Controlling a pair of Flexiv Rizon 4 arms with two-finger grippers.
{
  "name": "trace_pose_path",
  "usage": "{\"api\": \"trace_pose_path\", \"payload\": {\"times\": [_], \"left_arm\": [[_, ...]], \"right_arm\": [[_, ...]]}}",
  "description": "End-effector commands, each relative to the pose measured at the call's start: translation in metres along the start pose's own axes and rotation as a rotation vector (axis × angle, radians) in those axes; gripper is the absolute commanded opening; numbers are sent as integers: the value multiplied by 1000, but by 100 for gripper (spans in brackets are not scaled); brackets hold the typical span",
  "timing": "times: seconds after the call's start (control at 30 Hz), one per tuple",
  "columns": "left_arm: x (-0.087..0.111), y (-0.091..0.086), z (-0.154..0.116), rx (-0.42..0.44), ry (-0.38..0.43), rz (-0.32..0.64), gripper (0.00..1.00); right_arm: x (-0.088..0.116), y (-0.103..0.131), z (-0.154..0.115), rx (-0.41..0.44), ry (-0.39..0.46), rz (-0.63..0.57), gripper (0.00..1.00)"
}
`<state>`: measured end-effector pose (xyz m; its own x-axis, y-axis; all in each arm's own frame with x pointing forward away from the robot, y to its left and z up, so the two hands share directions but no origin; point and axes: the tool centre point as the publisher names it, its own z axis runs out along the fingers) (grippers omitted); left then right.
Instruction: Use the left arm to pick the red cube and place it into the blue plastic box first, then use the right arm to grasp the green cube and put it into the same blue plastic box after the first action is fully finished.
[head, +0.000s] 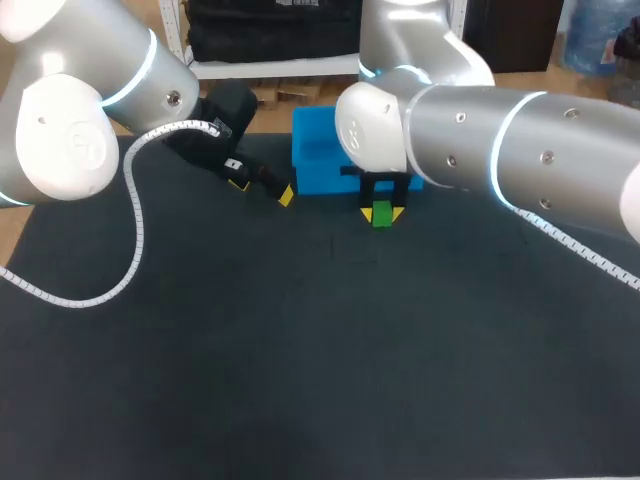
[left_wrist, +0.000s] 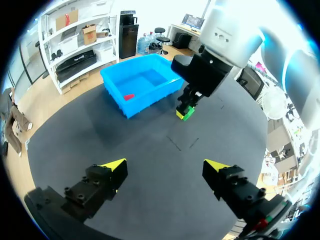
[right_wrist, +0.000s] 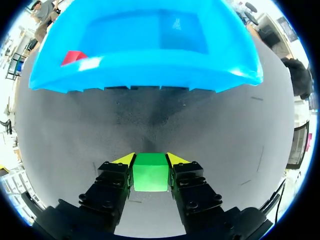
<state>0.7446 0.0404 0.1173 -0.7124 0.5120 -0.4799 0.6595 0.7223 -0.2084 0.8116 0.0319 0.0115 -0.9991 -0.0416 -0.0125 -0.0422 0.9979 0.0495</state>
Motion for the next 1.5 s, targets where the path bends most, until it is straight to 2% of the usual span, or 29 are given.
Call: {"api": "trace_pose_path", "payload": {"times": [0.03,0.83,1.5], "left_arm": [[1,1,0,4,-4,2,100],[1,1,0,4,-4,2,100],[1,1,0,4,-4,2,100]], "right_arm": [[5,-4,-10,-4,-9,6,0],[-12,-15,-68,-5,-61,3,0],[-54,-23,-112,0,-145,-41,0]]}}
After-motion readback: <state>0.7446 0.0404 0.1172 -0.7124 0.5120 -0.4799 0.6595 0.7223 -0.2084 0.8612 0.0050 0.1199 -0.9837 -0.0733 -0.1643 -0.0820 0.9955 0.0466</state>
